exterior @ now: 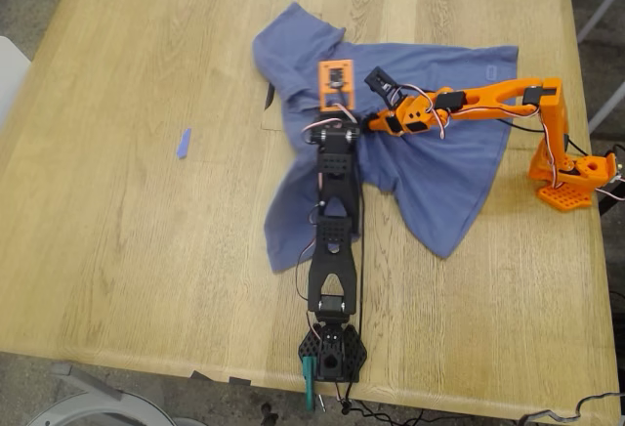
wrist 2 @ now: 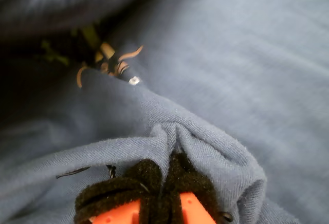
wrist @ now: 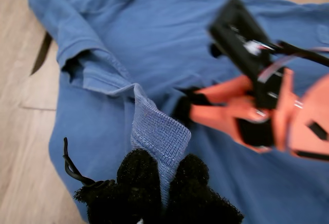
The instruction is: Fold a T-shirt
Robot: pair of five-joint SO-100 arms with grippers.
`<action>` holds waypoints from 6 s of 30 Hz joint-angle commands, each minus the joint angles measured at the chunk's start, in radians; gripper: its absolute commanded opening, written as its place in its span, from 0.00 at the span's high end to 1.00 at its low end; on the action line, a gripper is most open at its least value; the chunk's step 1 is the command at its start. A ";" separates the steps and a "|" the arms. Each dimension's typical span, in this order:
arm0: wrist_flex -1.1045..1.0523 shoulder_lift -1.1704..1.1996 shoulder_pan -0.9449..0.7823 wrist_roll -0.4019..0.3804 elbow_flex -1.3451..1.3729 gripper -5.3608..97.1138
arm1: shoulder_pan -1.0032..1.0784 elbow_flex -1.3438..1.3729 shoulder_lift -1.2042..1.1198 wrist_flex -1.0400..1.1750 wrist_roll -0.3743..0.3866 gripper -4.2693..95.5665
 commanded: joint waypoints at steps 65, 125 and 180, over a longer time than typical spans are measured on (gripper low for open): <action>-0.141 -0.311 0.614 0.003 -0.046 0.51 | 0.219 0.356 0.278 -0.183 0.011 0.96; -0.183 -0.663 0.319 0.561 -0.038 0.65 | 0.201 0.419 0.313 -0.204 0.000 0.96; -0.069 0.230 0.161 0.514 -0.044 0.95 | 0.081 0.838 1.045 -0.606 -0.009 0.96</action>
